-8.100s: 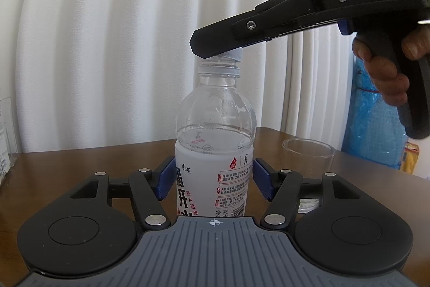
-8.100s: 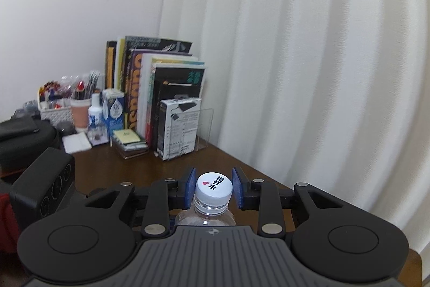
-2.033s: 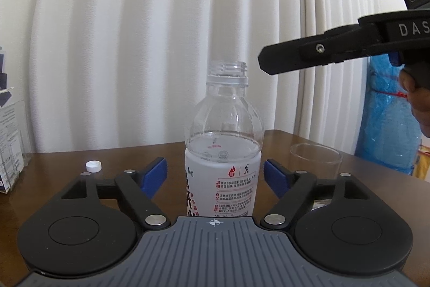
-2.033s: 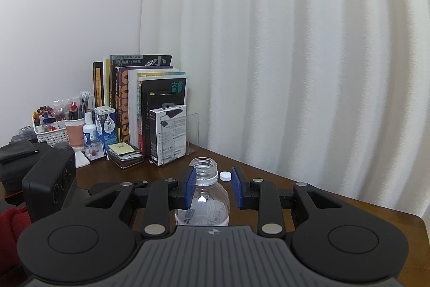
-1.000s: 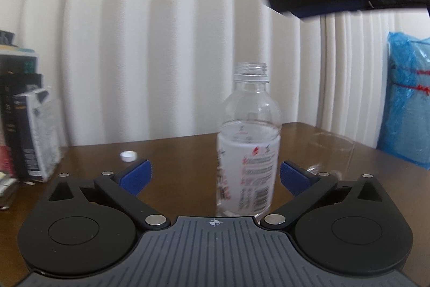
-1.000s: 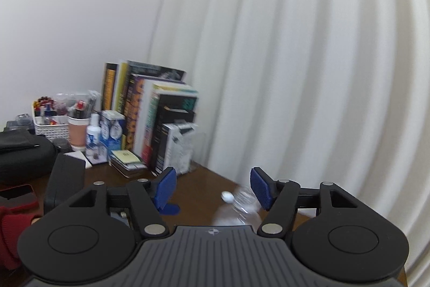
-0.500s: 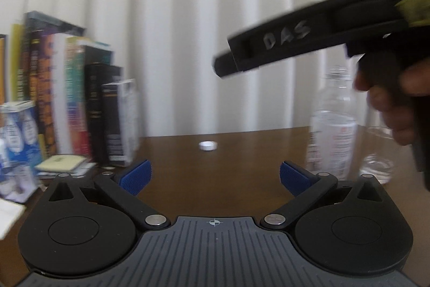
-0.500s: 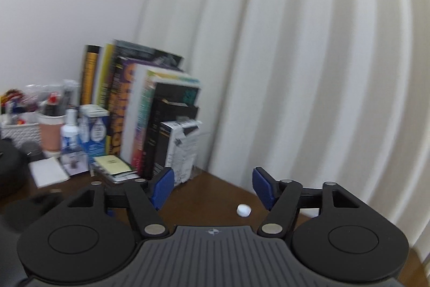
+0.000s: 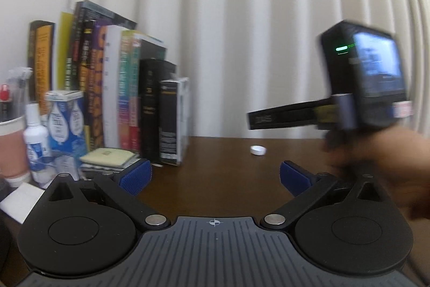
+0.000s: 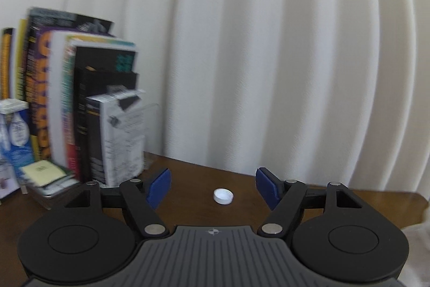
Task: Unscrew bottle cap and pour
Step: 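Move the open right gripper down to the white cap on the table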
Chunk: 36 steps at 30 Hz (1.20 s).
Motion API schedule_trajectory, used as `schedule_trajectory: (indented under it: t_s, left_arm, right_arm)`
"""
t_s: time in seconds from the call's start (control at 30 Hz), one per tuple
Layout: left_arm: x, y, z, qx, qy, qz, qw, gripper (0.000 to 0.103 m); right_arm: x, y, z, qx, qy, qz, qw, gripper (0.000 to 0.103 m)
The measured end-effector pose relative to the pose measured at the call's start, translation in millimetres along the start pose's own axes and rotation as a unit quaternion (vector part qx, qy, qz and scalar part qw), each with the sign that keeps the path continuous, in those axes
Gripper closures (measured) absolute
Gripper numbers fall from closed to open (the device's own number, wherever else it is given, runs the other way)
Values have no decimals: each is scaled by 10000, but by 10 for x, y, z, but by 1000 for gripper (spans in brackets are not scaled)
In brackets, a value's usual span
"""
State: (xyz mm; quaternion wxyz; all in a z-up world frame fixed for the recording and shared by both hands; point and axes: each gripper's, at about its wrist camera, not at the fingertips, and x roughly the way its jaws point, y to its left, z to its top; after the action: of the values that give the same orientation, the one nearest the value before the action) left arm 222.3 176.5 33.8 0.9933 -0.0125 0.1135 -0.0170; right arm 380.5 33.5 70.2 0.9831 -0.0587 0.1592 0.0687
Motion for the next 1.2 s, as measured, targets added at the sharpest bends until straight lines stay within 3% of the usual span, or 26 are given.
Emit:
schedule_trajectory:
  t_s: [0.17,0.27,0.5,0.77,1.2]
  left_arm:
    - [-17,129,30,-288,130,-257,9992,0]
    - [-31,154,37,-433,115,-335,9984,0]
    - [6,92,-17,-303,271,-323,9987,0]
    - [44,87,-85,-389,386,-447,9975,0]
    - [30,200,-89,-713,237,100,9971,0]
  right_arm:
    - [343,-35,-60,181,313,-196,9992,32]
    - [518,-15,-120,206,465,-269,9983,49]
    - [913,-52,-193,683,850,-279,9936,49]
    - [1236,-11,-146,504,1343,-383,9889,49]
    - [1382,11,-68,248,1585,-417,9862,49]
